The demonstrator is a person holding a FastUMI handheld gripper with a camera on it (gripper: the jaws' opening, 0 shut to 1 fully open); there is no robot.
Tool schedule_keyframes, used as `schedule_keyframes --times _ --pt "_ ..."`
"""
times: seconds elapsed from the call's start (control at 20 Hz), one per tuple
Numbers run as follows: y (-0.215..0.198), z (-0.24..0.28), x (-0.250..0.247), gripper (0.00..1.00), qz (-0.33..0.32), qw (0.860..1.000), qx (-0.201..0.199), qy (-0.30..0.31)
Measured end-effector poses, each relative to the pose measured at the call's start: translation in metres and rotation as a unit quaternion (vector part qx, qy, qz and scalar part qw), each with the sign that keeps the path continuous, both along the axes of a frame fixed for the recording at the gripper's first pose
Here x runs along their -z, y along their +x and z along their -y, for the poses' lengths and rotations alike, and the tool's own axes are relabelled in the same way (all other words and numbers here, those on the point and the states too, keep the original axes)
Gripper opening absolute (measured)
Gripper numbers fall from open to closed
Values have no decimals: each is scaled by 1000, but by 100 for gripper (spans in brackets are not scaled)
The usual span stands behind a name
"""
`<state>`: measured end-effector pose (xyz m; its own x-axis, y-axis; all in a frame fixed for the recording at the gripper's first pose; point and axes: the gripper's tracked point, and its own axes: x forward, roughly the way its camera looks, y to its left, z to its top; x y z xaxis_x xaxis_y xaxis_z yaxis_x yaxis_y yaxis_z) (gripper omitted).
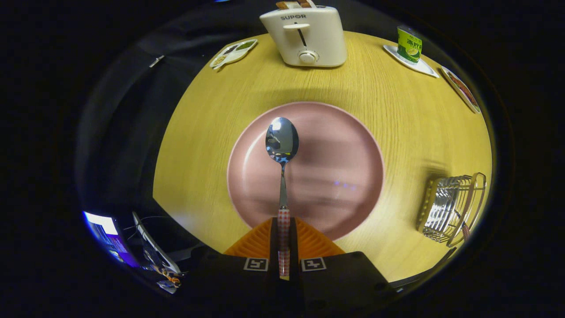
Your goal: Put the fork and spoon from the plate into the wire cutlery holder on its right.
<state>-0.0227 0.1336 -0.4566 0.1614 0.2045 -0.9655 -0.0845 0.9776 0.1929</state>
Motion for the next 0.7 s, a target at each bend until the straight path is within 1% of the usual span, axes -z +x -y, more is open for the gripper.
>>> schedule_keyframes --times 0.2,0.35,0.55,0.7 --pt "-30 55 -63 12 29 998 -54 -24" --pt "-45 101 -93 12 34 994 -83 -55" --pt "-64 159 -130 12 2 994 -91 -64" --pt "-60 207 -149 12 -34 987 -119 -102"
